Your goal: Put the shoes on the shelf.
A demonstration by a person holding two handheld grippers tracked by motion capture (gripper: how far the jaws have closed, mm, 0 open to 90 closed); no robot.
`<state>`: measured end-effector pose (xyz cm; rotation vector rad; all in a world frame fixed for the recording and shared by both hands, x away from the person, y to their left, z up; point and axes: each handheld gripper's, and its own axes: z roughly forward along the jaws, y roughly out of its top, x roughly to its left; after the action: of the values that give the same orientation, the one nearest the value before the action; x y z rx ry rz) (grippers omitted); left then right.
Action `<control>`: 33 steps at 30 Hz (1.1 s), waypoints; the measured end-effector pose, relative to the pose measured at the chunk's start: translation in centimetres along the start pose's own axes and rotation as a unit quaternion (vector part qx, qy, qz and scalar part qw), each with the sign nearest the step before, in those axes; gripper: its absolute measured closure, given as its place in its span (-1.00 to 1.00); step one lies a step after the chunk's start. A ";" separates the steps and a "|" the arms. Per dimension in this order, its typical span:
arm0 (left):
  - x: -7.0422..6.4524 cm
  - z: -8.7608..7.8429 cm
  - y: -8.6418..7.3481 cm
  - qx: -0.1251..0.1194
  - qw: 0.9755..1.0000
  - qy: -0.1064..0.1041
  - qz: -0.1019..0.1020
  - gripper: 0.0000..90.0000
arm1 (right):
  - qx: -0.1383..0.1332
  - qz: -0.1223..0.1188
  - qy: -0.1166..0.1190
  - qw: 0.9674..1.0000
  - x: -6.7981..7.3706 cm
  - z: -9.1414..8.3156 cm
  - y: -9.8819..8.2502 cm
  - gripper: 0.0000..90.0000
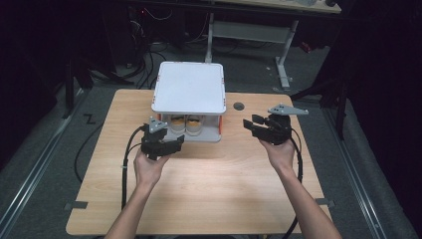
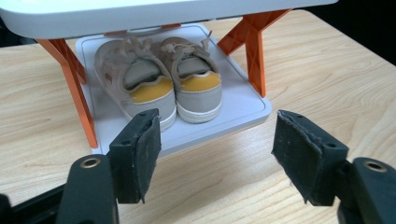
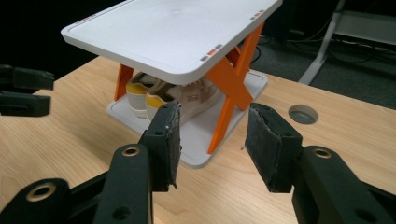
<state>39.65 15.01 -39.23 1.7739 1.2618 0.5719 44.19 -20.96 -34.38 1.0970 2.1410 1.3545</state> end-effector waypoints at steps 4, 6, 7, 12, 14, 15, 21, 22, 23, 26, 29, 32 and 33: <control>0.2 -0.9 0.0 -0.010 1.000 -0.006 0.001 -0.33 | 0.001 0.009 0.000 1.000 -0.4 -0.9 -0.5 0.21; 0.6 -1.6 -0.2 -0.013 1.000 -0.012 0.003 -0.34 | -0.005 0.009 -0.002 1.000 -0.8 -1.9 -1.2 0.20; 0.7 -1.8 -0.3 -0.014 1.000 -0.014 0.002 -0.35 | -0.006 0.009 -0.004 1.000 -0.9 -2.2 -1.4 0.20; 1.3 -2.6 -0.7 -0.024 0.999 -0.021 -0.003 -0.38 | -0.014 0.021 0.000 1.000 -1.5 -3.5 -2.5 0.19; 1.5 -3.1 -1.2 -0.030 0.999 -0.023 -0.008 -0.39 | -0.019 0.025 -0.003 1.000 -1.6 -4.3 -3.6 0.19; 1.5 -3.2 -1.4 -0.030 0.999 -0.025 -0.009 -0.40 | -0.020 0.028 -0.001 0.999 -1.7 -4.5 -3.9 0.19; 1.9 -3.7 -2.4 -0.021 1.000 -0.018 -0.009 -0.48 | -0.041 0.042 -0.002 0.998 -2.2 -6.1 -6.2 0.20; 1.9 -3.7 -2.5 -0.021 1.000 -0.016 -0.007 -0.49 | -0.040 0.043 -0.004 0.998 -2.2 -6.2 -6.5 0.20; 1.9 -3.7 -2.5 -0.021 1.000 -0.016 -0.007 -0.49 | -0.039 0.044 -0.005 0.998 -2.3 -6.3 -6.8 0.20; 2.4 -3.9 -3.7 -0.016 1.000 -0.012 -0.010 -0.49 | -0.030 0.046 -0.014 0.998 -2.4 -6.7 -8.0 0.20; 2.8 -4.0 -4.6 -0.012 1.000 -0.012 -0.013 -0.48 | -0.017 0.055 -0.019 0.998 -2.8 -6.7 -9.4 0.19; 3.2 -3.9 -5.4 -0.011 1.000 -0.007 -0.013 -0.49 | -0.008 0.058 -0.029 0.998 -3.2 -6.6 -11.0 0.18; 3.2 -3.9 -5.8 -0.011 1.000 -0.001 -0.012 -0.49 | -0.006 0.058 -0.035 0.998 -3.3 -6.5 -11.4 0.18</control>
<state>34.90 20.13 -42.41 1.7385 1.2675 0.5685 37.23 -30.00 -41.64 1.2630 2.0441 1.3568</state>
